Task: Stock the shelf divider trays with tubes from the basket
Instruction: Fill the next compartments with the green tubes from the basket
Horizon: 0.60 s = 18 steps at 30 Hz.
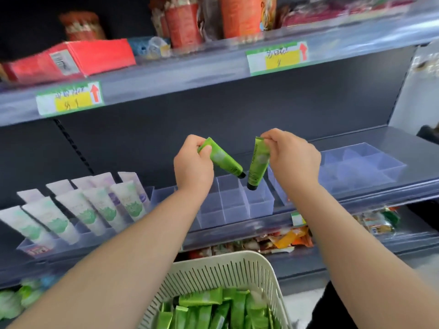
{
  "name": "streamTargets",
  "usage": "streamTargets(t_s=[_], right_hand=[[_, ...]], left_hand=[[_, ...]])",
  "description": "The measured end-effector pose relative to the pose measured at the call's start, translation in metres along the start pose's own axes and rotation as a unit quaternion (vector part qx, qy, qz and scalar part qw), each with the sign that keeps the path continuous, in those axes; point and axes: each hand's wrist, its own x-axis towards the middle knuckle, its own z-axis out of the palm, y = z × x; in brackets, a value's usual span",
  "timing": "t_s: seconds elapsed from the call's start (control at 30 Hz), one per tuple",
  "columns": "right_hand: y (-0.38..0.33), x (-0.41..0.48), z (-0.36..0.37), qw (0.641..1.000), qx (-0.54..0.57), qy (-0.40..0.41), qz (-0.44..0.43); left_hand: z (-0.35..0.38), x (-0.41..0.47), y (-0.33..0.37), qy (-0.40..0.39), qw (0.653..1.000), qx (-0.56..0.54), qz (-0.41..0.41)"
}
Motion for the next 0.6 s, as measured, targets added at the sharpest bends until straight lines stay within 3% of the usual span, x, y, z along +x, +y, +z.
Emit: streamTargets(t_s=[0.17,0.33,0.6], right_hand=[[0.015,0.024,0.02,1.0,0.021,0.019,-0.003],[0.024,0.043,0.031,0.999,0.017,0.012,-0.029],[0.024,0.051,0.046,0.998,0.011,-0.021,-0.065]], left_hand=[[0.044,0.034,-0.003,-0.051,0.996,0.07,-0.002],[0.079,0.054,-0.004,-0.133,0.975,0.173,0.046],[0.096,0.057,-0.016,-0.209,0.964,0.154,0.047]])
